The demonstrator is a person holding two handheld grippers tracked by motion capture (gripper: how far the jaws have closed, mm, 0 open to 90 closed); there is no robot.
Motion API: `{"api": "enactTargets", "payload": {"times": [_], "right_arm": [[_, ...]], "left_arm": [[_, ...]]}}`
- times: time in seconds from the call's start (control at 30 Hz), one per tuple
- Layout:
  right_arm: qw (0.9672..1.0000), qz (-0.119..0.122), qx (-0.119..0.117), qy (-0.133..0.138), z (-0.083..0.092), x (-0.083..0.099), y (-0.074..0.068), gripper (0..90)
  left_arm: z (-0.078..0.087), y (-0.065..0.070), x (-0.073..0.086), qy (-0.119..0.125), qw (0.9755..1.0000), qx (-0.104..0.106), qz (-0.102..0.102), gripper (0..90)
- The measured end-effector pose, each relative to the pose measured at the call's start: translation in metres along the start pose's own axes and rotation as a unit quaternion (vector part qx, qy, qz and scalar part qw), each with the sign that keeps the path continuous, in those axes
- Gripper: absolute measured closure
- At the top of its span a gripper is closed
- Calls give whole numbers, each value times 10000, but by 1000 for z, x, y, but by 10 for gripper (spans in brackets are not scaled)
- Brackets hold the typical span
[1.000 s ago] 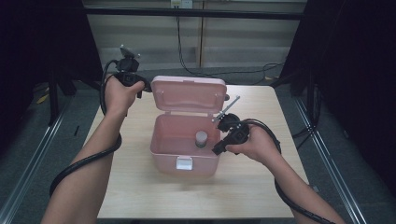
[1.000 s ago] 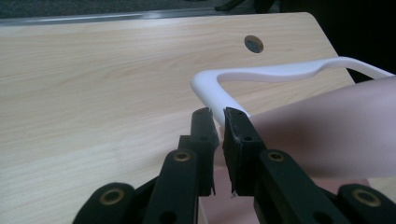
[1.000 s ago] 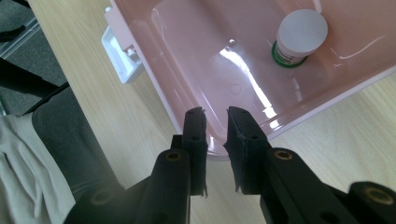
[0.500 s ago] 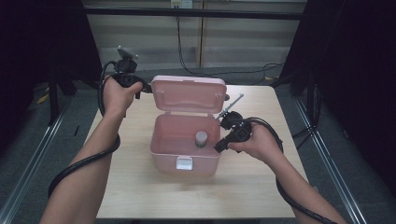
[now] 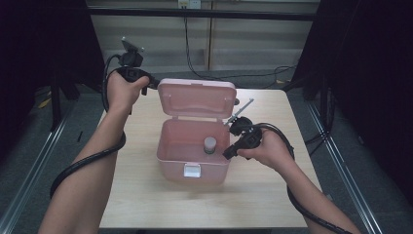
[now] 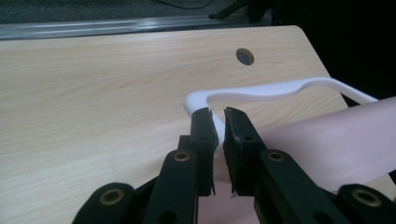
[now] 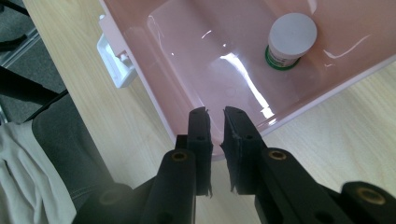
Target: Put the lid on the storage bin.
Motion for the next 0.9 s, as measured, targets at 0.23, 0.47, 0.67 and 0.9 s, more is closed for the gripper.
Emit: {"api": "enactTargets", "payload": {"times": [0.23, 0.47, 0.67, 0.9], "right_arm": [[10000, -56, -38, 22, 1, -1, 2, 812], [9999, -107, 8, 82, 4, 0, 4, 820], [9997, -183, 26, 189, 8, 0, 8, 849], [9993, -233, 72, 286, 13, -4, 11, 894]], "left_arm": [[-1, 8, -3, -100, 9998, -47, -160, 843], [-6, 8, 5, -197, 9997, 25, -158, 841], [-6, 6, 9, -203, 9996, -19, -200, 838], [-7, 7, 15, -215, 9995, 44, -217, 842]]}}
Point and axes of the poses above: each handheld gripper's, and its own axes: z roughly backward along the jaws, x roughly out of its underside, y roughly to its right, the point moved 5 cm from there along -z, roughly forward along the jaws, and after that the axes turned 5 degrees about -y, right-handed, at the moved point
